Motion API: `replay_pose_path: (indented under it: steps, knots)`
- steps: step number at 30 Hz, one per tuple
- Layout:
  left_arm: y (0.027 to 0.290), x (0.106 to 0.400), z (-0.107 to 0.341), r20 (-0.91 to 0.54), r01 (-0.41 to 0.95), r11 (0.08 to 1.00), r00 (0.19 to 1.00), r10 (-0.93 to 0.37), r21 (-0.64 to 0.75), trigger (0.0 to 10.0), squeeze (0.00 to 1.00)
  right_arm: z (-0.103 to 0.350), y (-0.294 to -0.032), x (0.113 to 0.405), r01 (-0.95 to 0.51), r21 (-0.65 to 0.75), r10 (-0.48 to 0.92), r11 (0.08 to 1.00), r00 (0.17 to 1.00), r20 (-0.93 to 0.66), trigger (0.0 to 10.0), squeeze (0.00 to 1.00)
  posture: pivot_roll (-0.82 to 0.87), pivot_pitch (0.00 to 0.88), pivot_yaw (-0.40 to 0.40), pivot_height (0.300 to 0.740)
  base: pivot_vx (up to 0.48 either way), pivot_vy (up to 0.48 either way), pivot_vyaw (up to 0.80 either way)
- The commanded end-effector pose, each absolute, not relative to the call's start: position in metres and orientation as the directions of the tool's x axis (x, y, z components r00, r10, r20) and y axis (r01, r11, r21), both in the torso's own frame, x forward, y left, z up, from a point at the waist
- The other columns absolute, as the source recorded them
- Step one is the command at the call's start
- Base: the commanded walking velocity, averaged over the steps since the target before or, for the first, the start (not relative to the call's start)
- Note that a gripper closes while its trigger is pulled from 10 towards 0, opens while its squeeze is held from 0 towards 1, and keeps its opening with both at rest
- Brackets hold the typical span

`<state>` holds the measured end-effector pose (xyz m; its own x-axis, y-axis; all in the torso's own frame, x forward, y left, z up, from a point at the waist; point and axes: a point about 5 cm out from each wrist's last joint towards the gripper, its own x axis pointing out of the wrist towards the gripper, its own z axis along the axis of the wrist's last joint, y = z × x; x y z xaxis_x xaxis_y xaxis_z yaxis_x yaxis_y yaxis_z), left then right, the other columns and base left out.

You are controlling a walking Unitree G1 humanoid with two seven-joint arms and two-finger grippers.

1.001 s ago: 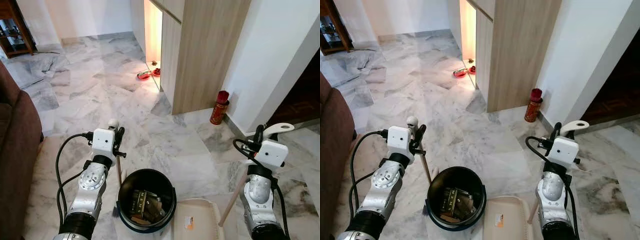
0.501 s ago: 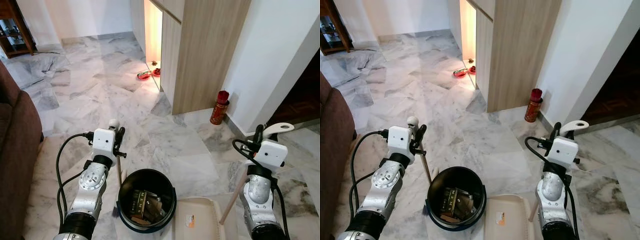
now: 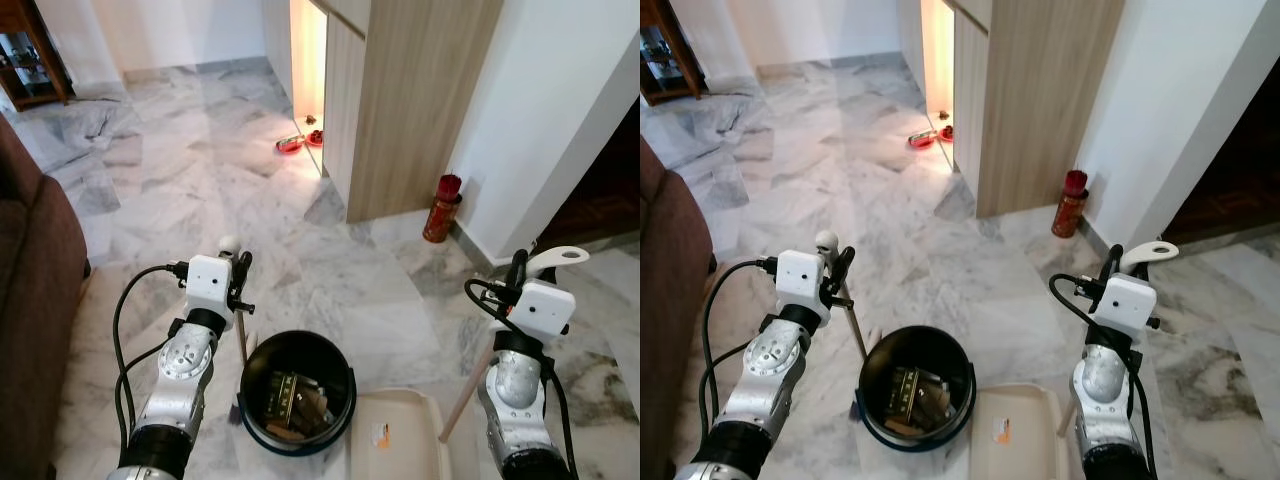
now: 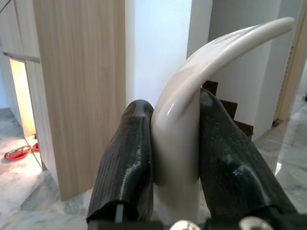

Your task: Sweep floor

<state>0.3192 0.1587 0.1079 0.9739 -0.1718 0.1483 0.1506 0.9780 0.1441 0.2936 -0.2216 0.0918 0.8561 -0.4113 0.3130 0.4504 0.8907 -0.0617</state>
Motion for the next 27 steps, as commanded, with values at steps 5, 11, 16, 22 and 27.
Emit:
replay_pose_path:
  steps: [5,11,16,22,27]
  knots:
    - [0.1559,0.3198,0.1138,0.174,0.163,0.978,0.967,-0.184,0.131,10.0,0.00,0.0913,-0.2199,0.2923,0.451,-0.051,-0.413,0.891,0.853,0.319,10.0,0.00,0.14,0.000,0.002,0.740,-0.286,0.000,0.00]
    - [0.1557,0.3199,0.1135,0.172,0.160,0.979,0.968,-0.181,0.130,10.0,0.00,0.0911,-0.2201,0.2926,0.450,-0.051,-0.413,0.892,0.854,0.316,10.0,0.00,0.14,0.014,-0.001,0.740,-0.287,0.000,0.00]
    - [0.1555,0.3200,0.1133,0.171,0.159,0.979,0.969,-0.180,0.129,10.0,0.00,0.0919,-0.2203,0.2934,0.449,-0.051,-0.412,0.892,0.855,0.316,10.0,0.00,0.13,0.023,-0.005,0.740,-0.289,0.000,0.00]
    - [0.1552,0.3206,0.1133,0.170,0.155,0.980,0.970,-0.176,0.126,10.0,0.00,0.0928,-0.2210,0.2942,0.448,-0.052,-0.411,0.892,0.855,0.317,10.0,0.00,0.13,0.032,-0.008,0.740,-0.289,0.000,0.00]
    - [0.1542,0.3206,0.1128,0.169,0.153,0.981,0.970,-0.172,0.123,10.0,0.00,0.0933,-0.2227,0.2942,0.449,-0.055,-0.411,0.892,0.855,0.318,10.0,0.00,0.13,0.038,-0.010,0.740,-0.285,0.000,0.00]
